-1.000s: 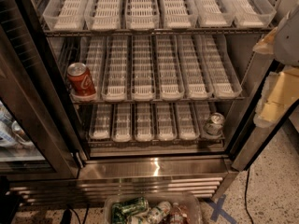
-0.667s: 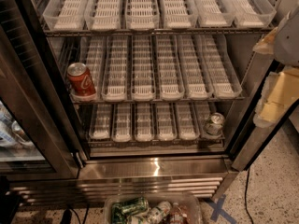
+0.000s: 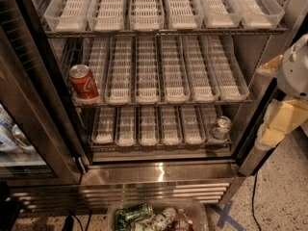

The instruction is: Pick 7up can from bottom shelf of fridge

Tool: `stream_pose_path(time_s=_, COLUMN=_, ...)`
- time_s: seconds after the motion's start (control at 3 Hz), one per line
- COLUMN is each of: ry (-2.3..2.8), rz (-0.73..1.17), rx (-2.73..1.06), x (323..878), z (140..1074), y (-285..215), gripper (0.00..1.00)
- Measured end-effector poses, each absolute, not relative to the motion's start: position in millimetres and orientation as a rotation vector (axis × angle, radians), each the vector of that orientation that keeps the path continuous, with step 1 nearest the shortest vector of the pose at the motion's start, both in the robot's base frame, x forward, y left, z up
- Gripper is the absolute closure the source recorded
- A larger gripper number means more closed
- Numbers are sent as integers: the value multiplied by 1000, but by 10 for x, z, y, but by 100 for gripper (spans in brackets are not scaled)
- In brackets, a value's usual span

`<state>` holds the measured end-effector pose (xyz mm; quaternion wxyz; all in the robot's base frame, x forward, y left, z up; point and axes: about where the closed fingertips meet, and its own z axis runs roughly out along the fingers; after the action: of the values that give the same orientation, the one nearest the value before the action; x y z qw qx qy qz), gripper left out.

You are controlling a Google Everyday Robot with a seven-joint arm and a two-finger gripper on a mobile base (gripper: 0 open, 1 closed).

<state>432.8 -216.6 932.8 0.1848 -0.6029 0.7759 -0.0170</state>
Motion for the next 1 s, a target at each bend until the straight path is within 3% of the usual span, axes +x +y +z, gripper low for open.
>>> stream_pose_path(time_s=1.0, ry=2073, rz=-35, rx=-1669, x=4379, z=8701, y=-2122, gripper=0)
